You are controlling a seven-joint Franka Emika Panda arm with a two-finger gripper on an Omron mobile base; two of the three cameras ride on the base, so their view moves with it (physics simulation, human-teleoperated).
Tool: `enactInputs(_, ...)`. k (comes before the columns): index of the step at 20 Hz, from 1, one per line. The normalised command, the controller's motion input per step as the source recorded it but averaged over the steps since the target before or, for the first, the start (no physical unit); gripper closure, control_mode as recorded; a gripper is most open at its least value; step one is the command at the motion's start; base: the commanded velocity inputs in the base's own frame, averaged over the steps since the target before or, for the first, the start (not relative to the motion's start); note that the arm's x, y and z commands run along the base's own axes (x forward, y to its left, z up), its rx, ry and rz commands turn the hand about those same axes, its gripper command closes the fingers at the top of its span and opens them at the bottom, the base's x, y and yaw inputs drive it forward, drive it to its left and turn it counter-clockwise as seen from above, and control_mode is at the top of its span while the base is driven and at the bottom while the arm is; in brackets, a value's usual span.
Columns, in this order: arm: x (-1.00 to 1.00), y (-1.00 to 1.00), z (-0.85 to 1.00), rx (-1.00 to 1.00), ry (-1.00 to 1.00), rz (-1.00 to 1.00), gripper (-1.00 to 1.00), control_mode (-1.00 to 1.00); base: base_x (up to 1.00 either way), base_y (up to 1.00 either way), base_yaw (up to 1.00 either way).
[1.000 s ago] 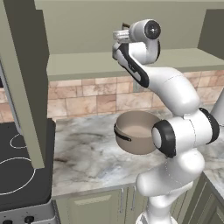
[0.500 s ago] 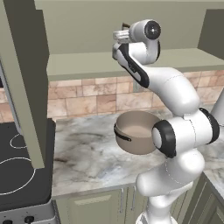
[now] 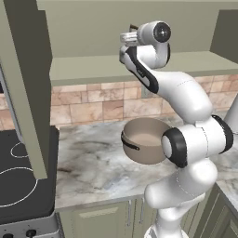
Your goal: Pick the kettle from the cabinet and place it on a stove burner. Then pick the pot from the counter and place it on another stove burner. Finally, turn both burners on.
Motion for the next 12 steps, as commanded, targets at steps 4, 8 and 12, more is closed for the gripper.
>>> enactInputs(4, -0.22, 0.0, 0.0, 0.0, 0.0, 0.0, 1.0, -1.0, 0.0, 0.0, 0.0)
enactInputs(8, -0.5, 0.0, 0.0, 0.0, 0.0, 0.0, 1.0, -1.0, 0.0, 0.0, 0.0)
enactInputs(12, -0.63, 0.0, 0.0, 0.0, -0.01, 0.0, 1.0, -1.0, 0.0, 0.0, 0.0)
